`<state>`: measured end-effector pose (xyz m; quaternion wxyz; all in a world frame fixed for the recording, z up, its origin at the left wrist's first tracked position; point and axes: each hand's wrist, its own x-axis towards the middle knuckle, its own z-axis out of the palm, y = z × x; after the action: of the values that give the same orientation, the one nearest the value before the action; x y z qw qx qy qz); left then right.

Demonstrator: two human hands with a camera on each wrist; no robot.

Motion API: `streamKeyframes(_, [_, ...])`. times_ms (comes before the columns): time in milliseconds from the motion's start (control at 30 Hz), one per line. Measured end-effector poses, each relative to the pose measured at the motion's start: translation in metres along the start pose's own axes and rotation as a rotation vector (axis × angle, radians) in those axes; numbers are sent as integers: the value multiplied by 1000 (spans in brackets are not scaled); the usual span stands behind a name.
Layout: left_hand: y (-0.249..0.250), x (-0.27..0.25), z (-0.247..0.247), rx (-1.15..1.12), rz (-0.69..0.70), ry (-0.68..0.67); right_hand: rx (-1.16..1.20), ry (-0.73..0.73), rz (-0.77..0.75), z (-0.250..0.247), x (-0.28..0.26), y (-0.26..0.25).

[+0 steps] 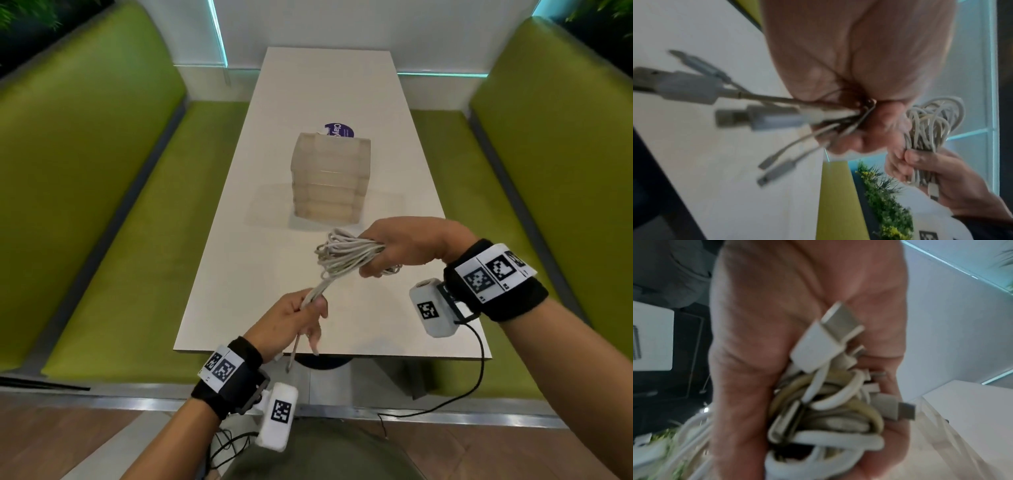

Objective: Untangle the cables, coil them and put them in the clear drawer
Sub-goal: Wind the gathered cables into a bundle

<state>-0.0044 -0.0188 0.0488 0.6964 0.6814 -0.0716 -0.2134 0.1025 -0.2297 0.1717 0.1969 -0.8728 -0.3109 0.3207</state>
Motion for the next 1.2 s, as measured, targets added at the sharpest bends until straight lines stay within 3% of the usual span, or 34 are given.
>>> streamKeyframes(200, [10,7,-3,-289,9,115,131,132,24,11,1,3])
streamKeyframes(333, [13,10,-3,-312,9,207,308,211,30,28,5,5])
streamKeyframes(467, [22,19,9,-363,66,401,494,390,110,58,18,0])
streamKeyframes(567, [26,30,13,-481,53,567,433,392,133,85,29,-11])
streamKeyframes(733, [30,36,11,-592,20,656,210,404,207,104,40,-22])
streamKeyframes(900, [37,38,6,-784,-9,673,282,356,133,104,41,-32])
streamKeyframes(1033, [43,30,2,-890,8,543,331,280,115,101,39,-35])
streamKeyframes(1200, [40,25,14,-791,97,396,397,241,91,90,39,-28])
